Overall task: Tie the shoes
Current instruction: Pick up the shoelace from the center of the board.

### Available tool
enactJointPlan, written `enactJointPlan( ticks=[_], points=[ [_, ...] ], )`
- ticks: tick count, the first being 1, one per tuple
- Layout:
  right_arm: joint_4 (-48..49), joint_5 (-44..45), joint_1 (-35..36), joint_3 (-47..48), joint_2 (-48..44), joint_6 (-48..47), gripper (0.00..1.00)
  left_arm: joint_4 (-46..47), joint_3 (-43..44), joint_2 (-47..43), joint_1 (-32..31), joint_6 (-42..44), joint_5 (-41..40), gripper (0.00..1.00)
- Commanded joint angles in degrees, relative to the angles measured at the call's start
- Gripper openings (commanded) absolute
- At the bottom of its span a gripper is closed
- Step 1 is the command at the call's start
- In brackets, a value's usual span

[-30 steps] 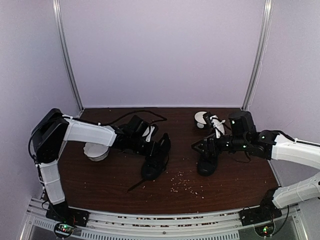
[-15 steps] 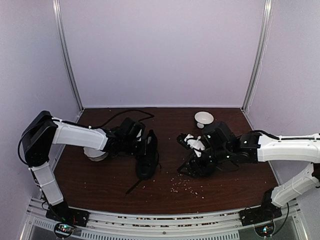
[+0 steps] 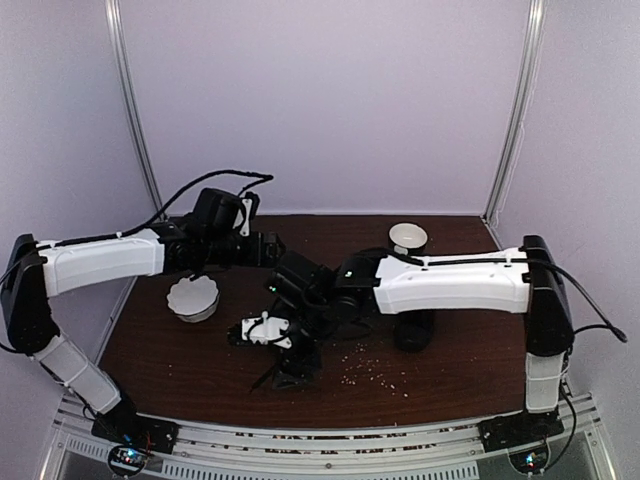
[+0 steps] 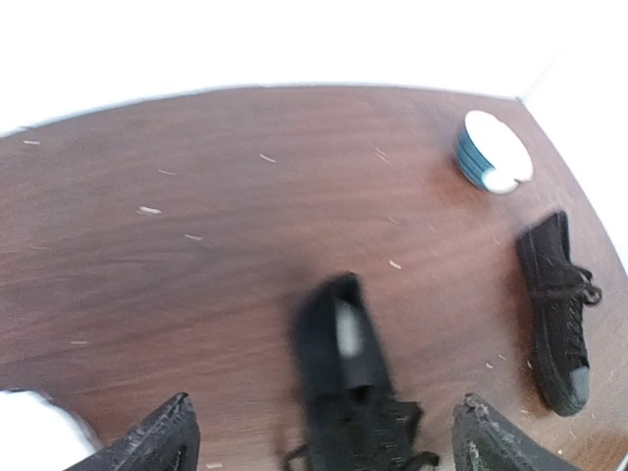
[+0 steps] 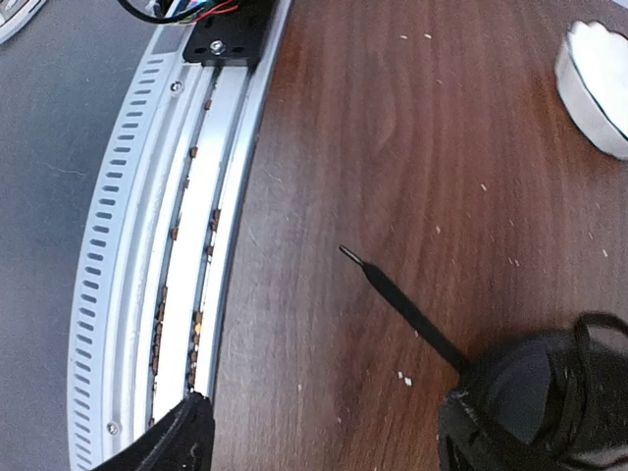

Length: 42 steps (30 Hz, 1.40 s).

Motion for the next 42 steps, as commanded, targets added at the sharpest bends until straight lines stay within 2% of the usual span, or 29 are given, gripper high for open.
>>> enactJointPlan(
  ticks=[1,6,10,15,21,27,31,37,39,42],
  points=[
    [-15.28,-2.09,1.07,14.11,10.34,-7.76,0.81,-2.87,-5.07,-7.47,3.71,3.9,-2.66,0.93],
    [-19.86,1.2,0.98,27.4,21.28,-6.98,0.83,-4.7,-6.88,-10.12,4.39,6.17,-3.33,0.93],
    [-21.95,1.58,1.0,32.59,27.14,-7.28,0.82,-4.6,-8.24,-10.49,4.42,5.86,-1.76,0.93],
    [-22.44,3.0,1.06,34.33,30.12,-8.4,0.77,-3.82,-10.24,-11.35,4.42,5.77,-1.25,0.93],
    [-25.25,7.27,2.23,37.79,33.75,-9.75,0.62,-4.7,-10.62,-12.16,4.37,6.57,-2.1,0.92],
    [-25.11,11.96,3.91,38.16,35.04,-14.04,0.62,-3.91,-12.41,-12.88,4.39,6.23,-2.9,0.92],
    [-28.18,11.67,3.91,45.94,38.49,-16.23,0.64,-4.47,-12.04,-12.14,4.46,6.38,-2.61,0.92],
    [-31.33,16.12,3.6,44.88,40.99,-16.02,0.62,-4.63,-12.56,-12.34,4.32,6.83,-2.67,0.92],
    [-33.46,13.86,3.26,44.74,41.51,-15.75,0.59,-4.89,-12.28,-11.89,4.34,6.92,-2.87,0.92],
    [-37.27,10.45,3.12,43.98,41.85,-15.38,0.46,-5.48,-11.44,-11.14,4.35,6.97,-2.42,0.92]
  ],
)
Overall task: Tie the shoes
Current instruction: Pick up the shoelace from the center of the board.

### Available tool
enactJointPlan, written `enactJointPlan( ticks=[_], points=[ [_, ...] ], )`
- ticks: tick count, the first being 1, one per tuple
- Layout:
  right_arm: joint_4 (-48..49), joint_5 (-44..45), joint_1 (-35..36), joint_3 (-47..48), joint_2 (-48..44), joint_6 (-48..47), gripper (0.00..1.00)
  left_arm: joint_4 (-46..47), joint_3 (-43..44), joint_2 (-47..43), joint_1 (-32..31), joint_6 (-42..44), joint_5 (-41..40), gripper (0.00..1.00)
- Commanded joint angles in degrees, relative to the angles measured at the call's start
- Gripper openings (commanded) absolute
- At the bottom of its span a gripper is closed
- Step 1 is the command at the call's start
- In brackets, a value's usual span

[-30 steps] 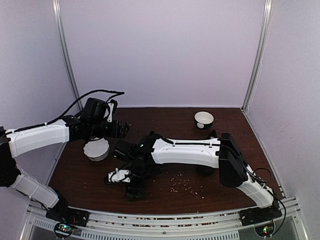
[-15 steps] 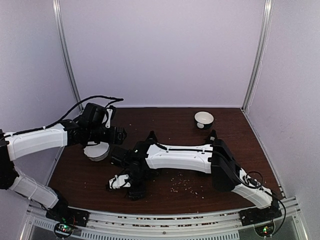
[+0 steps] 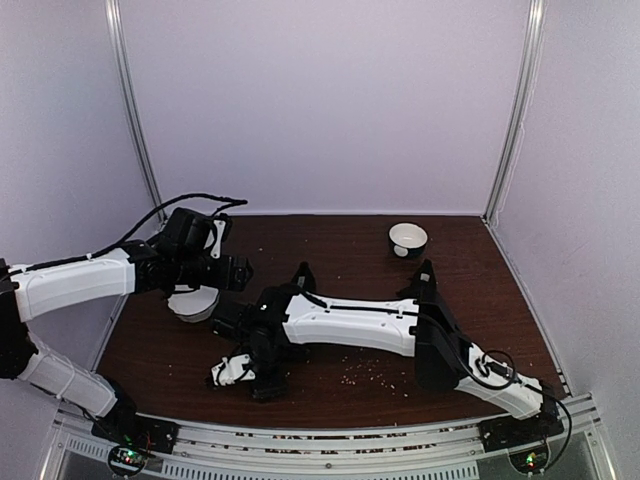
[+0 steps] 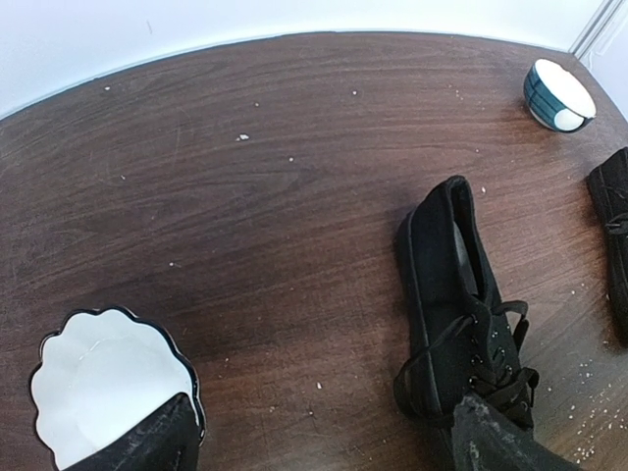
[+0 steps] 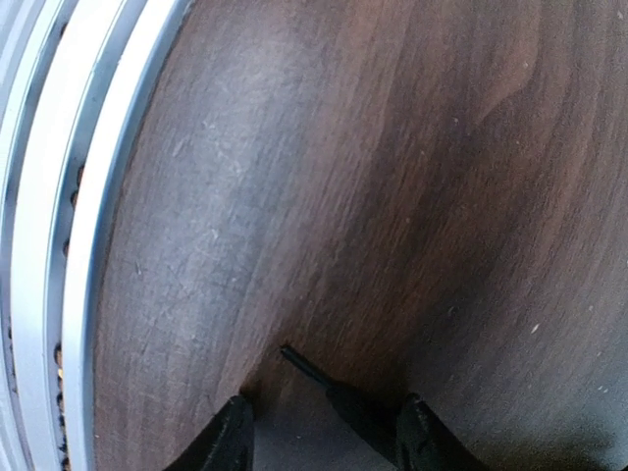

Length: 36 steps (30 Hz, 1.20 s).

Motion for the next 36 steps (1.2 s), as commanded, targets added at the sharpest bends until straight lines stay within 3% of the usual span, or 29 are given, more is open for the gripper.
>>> enactJointPlan(
  ticks=[1,7,10,19,24,29,33,36],
  points=[
    [-10.28,-0.43,-0.51,-2.45,4.45,-0.12,0.4,0.13,0.88,0.91,-0.06,0.91,0.08,0.91],
    [-10.91,0.38,-0.46,-14.78,0.2,5.15,0.1,-0.09,0.77,0.92,-0.06,1.65,0.54,0.9],
    [-5.31,-0.39,-0.48,-25.95,-5.1,8.36,0.0,0.34,0.52,1.01,-0.05,3.2,2.92,0.88],
    [11.14,-4.86,-2.82,-49.31,-22.41,14.28,0.0,2.92,1.5,0.87,-2.26,13.37,14.64,0.81],
    [22.98,-11.05,-9.77,-61.92,-30.5,19.36,0.0,1.4,4.63,4.26,-6.16,23.18,22.71,0.65],
    [37.06,-19.74,-17.25,-73.1,-38.01,26.68,0.0,-6.44,12.06,12.21,-12.09,33.67,25.11,0.54],
    [44.88,-21.54,-22.2,-79.09,-41.81,34.21,0.0,-6.68,13.15,14.89,-12.94,36.18,29.04,0.52],
    [50.83,-24.15,-25.78,-82.45,-44.19,38.47,0.0,-10.38,16.17,18.79,-14.44,39.25,27.44,0.52]
  ],
)
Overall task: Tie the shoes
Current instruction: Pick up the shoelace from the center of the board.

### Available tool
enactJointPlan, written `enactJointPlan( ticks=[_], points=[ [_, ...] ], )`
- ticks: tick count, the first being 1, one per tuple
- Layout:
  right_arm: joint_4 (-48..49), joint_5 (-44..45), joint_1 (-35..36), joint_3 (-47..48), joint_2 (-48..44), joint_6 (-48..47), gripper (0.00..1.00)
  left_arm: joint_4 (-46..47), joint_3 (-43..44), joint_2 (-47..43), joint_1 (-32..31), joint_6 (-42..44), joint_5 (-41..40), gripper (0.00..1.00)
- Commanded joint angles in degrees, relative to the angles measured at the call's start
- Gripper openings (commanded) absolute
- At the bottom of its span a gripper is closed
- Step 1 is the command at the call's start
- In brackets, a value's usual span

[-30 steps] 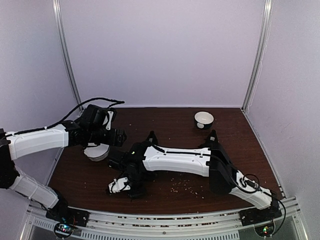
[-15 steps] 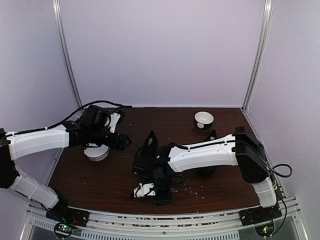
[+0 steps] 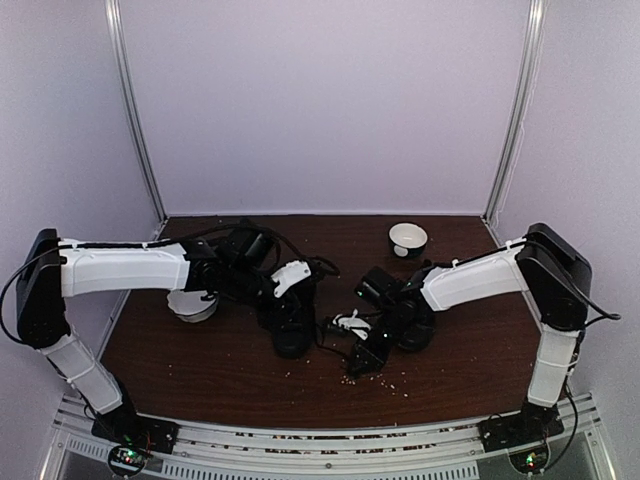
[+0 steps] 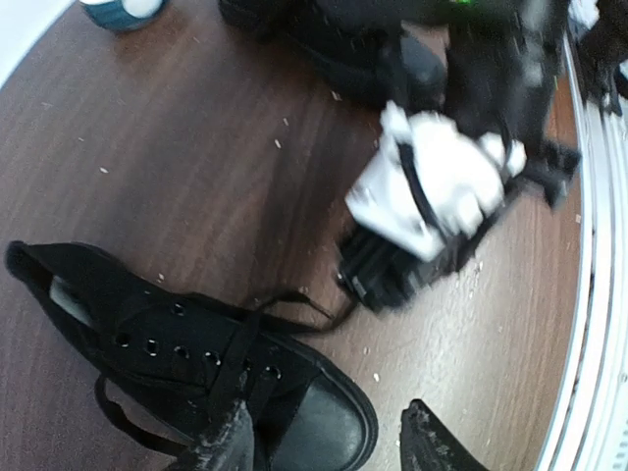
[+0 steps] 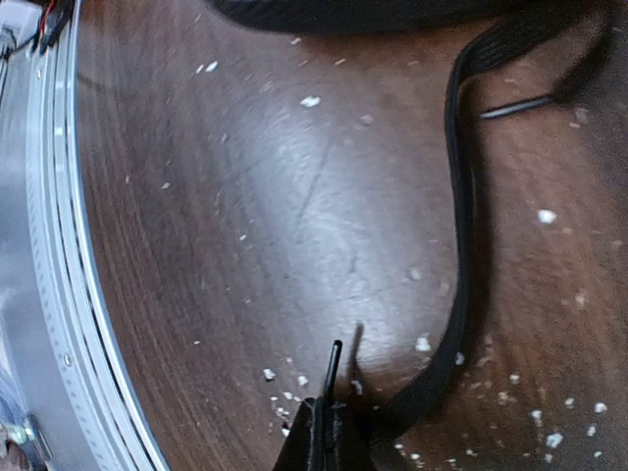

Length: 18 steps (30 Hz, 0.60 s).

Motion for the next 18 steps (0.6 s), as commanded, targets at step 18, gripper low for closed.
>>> enactJointPlan(
  ticks=[18],
  points=[
    [9.22,-0.39,-6.58,-6.13,-8.95,11.44,0.0,-15.03,17.89,18.81,-2.67,11.01,-12.94,0.33]
  ],
)
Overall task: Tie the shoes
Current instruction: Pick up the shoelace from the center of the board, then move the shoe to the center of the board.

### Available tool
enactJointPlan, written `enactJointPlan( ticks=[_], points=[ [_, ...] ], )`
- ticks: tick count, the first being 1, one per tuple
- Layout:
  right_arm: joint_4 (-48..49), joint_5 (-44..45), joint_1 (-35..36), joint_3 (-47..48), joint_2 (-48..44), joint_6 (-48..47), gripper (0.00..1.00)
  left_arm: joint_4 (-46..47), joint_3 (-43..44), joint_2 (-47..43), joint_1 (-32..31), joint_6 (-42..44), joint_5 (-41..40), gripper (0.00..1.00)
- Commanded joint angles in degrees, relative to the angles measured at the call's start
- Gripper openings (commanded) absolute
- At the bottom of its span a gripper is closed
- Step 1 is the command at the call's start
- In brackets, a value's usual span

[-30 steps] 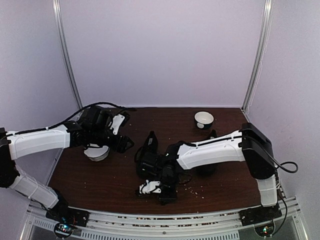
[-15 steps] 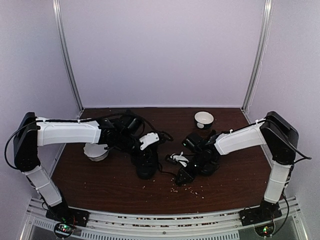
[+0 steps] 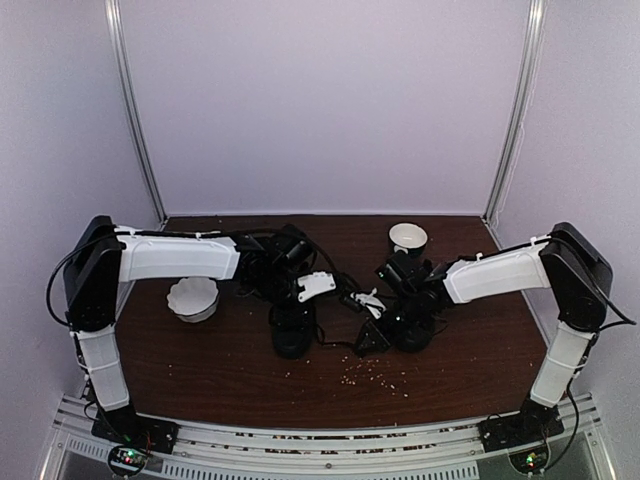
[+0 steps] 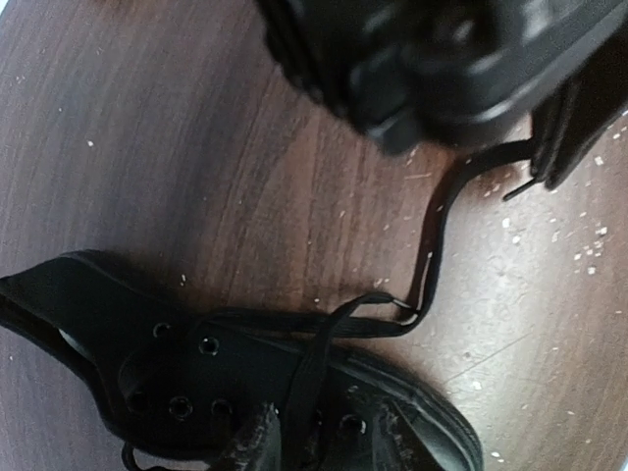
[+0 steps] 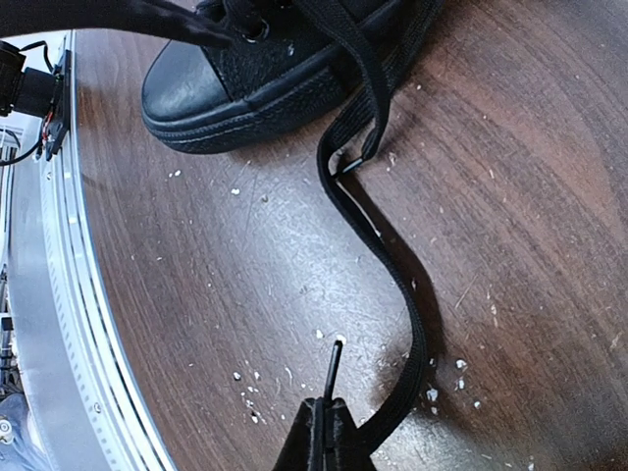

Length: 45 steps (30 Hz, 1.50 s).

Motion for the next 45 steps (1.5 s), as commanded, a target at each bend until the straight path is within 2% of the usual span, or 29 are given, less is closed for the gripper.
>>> enactJointPlan(
  ticks=[1,5,9,15,20,27,31,34,35,39,42,45],
  points=[
    [-0.48,1.03,-0.35,-0.08,-2.52,1.3,0.0,-3.86,2.55,2.62,-0.49,2.12,-1.37,0.33],
    [-0.61,1.38,-2.03,-0.41,-3.17,3.1,0.0,-4.12,2.26,3.4,-0.48,2.85,0.45,0.33],
    [-0.63,0.67,-2.97,-0.61,-3.62,3.75,0.0,-4.45,3.27,5.52,-0.55,3.11,-1.22,0.31],
    [-0.65,0.68,-3.93,-1.41,-4.67,4.04,0.0,-3.64,2.64,4.11,-0.55,2.31,-1.25,0.0],
    [-1.32,1.07,-4.5,-1.83,-5.49,3.78,0.0,2.78,-0.51,-2.17,-0.55,-0.3,-2.14,0.0],
    [-1.63,1.89,-5.38,-2.22,-7.35,3.96,0.0,17.96,-8.54,-13.37,-0.27,-6.6,-3.45,0.0],
    [-1.58,2.18,-5.49,-2.45,-7.73,4.22,0.0,18.57,-11.26,-15.92,2.47,-9.78,-2.89,0.0],
    [-1.19,1.63,-5.49,-2.72,-8.03,4.53,0.0,13.67,-9.61,-14.72,2.37,-5.13,5.09,0.0],
    [-1.19,1.56,-5.51,-2.64,-8.08,4.71,0.0,11.67,-8.04,-13.31,1.86,-4.13,7.45,0.02],
    [0.01,0.56,-6.37,-2.6,-8.43,6.3,0.0,6.33,-1.69,-6.46,-1.03,0.02,8.72,0.26],
    [0.61,-0.24,-6.73,-2.53,-8.08,6.64,0.0,5.08,0.12,-2.48,-1.4,1.77,7.24,0.36],
    [0.82,-0.5,-6.81,-2.54,-7.22,6.54,0.0,2.21,2.92,1.0,-2.62,5.01,3.55,0.41]
  ],
)
